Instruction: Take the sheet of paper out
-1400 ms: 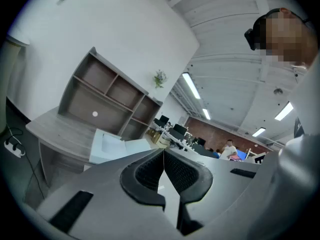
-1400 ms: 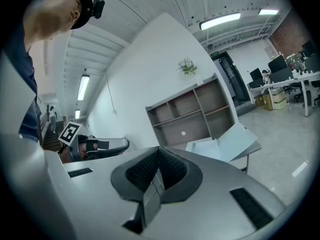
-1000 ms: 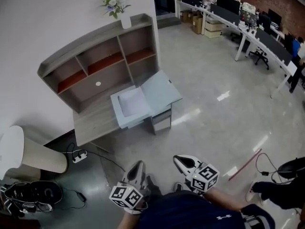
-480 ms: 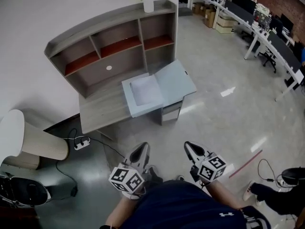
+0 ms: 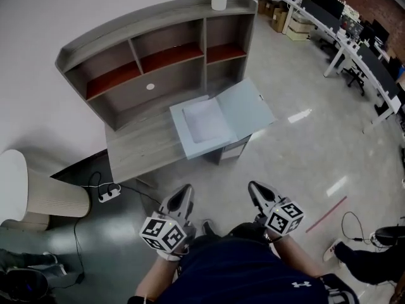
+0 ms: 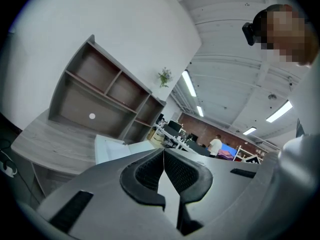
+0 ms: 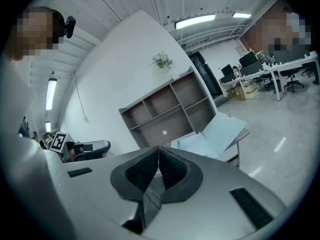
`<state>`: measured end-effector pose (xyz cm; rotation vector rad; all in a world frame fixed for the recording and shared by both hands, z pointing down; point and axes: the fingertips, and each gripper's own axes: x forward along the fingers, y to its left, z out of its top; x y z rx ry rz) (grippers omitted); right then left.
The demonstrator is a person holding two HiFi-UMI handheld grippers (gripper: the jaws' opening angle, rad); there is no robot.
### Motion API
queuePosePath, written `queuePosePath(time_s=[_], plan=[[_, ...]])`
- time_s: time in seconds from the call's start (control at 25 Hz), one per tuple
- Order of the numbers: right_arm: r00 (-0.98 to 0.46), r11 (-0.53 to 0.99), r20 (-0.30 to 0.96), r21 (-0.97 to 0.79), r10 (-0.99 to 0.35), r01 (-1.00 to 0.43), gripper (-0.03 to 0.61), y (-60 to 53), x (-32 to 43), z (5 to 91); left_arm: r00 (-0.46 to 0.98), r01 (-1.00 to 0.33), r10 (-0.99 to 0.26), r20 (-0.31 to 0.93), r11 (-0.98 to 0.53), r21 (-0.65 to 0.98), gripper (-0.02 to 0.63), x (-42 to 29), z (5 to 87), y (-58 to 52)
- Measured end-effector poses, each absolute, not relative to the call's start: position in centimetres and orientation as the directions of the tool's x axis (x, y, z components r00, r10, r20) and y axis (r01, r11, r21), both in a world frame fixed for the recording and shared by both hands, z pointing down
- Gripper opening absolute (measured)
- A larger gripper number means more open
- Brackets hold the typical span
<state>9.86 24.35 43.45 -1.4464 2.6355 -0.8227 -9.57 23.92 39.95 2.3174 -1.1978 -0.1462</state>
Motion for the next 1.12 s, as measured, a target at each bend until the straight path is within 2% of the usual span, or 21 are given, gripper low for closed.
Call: queuePosePath(time_s=[0.48, 0.76, 1.12], plan=[[-0.554, 0.36, 0.288, -0.517, -0.781, -0.776, 0.014, 18.4, 10.4, 47.0, 0.622, -0.713, -0.76, 0.186, -0.452, 0.536, 0.015, -9.0, 42.1, 18.0], [-0.616, 0.406, 0.27, -0.55, -0.74, -0.729, 0.014, 9.6, 10.7, 48.1, 0.547, -0.772, -0.803, 0.236, -0.374, 0.514, 0.015, -9.3, 43.1, 11.5], [-0.68, 0.457, 0.292, -0.559, -0.672, -0.692, 0.014, -3.5, 12.9, 49.5, 0.477, -0.808, -0.851, 0.217, -0.328, 0.49, 0.015, -6.7, 41.0, 0.7]])
